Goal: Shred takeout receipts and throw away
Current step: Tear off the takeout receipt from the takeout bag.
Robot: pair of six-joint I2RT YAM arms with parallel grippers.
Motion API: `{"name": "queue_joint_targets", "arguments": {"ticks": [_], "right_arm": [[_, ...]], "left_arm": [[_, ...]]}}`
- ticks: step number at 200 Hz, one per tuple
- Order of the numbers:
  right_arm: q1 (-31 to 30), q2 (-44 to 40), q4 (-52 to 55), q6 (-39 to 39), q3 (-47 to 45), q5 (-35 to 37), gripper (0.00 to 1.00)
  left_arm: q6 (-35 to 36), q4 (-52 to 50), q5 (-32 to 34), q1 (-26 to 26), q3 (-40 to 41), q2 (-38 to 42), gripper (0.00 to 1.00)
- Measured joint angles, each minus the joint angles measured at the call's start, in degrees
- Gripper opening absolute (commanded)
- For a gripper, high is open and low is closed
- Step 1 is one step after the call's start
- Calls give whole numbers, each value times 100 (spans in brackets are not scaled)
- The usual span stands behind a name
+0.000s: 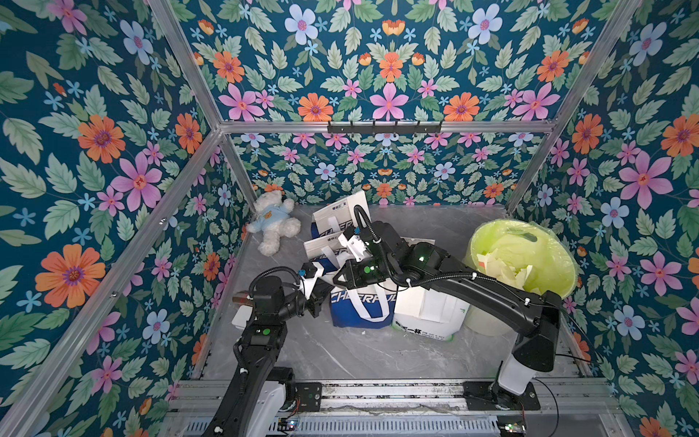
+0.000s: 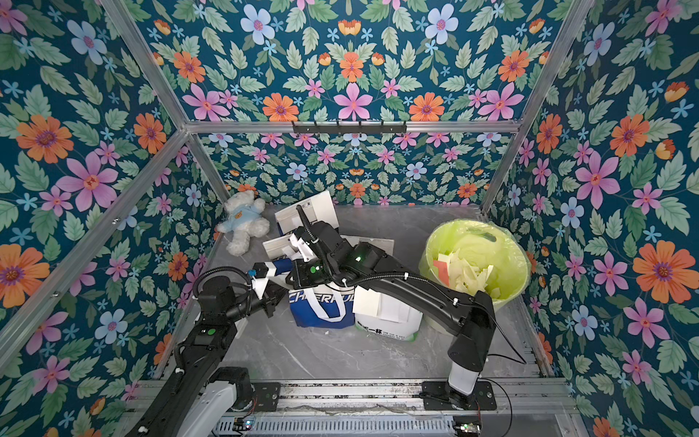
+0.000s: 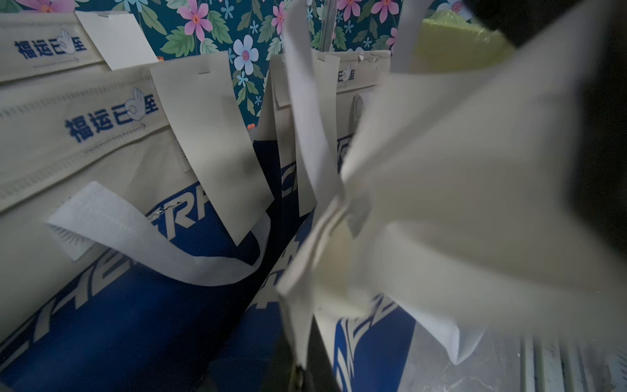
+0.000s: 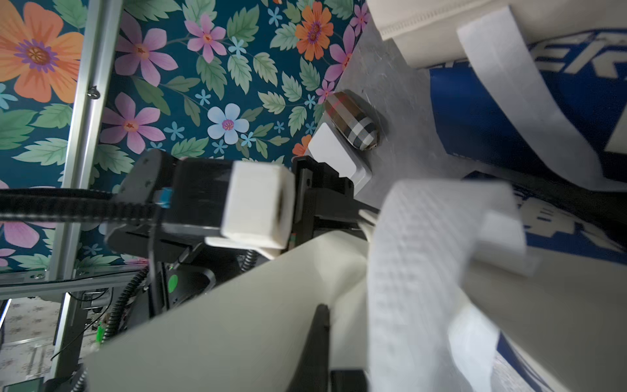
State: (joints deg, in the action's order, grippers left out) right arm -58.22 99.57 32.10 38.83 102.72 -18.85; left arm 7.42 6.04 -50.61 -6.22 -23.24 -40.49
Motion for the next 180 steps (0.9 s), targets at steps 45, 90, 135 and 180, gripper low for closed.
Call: {"name": "queue_joint_targets", "arguments": {"ticks": [45, 90, 135, 180], "right_arm": [[-61, -299, -129, -66, 146, 577, 0], [-74, -542, -306, -129, -168, 621, 0], [-66, -1764, -278, -354, -933, 1025, 0], [-24, -3254, -216, -1132, -2085, 1950, 0]], "left_arm": [[-127, 15, 361, -4, 81, 103, 0], [-254, 39, 590, -15, 59, 55, 0], [-295, -293, 1113, -17, -170, 149, 29], [-321, -608, 1810, -13, -481, 380, 99]]}}
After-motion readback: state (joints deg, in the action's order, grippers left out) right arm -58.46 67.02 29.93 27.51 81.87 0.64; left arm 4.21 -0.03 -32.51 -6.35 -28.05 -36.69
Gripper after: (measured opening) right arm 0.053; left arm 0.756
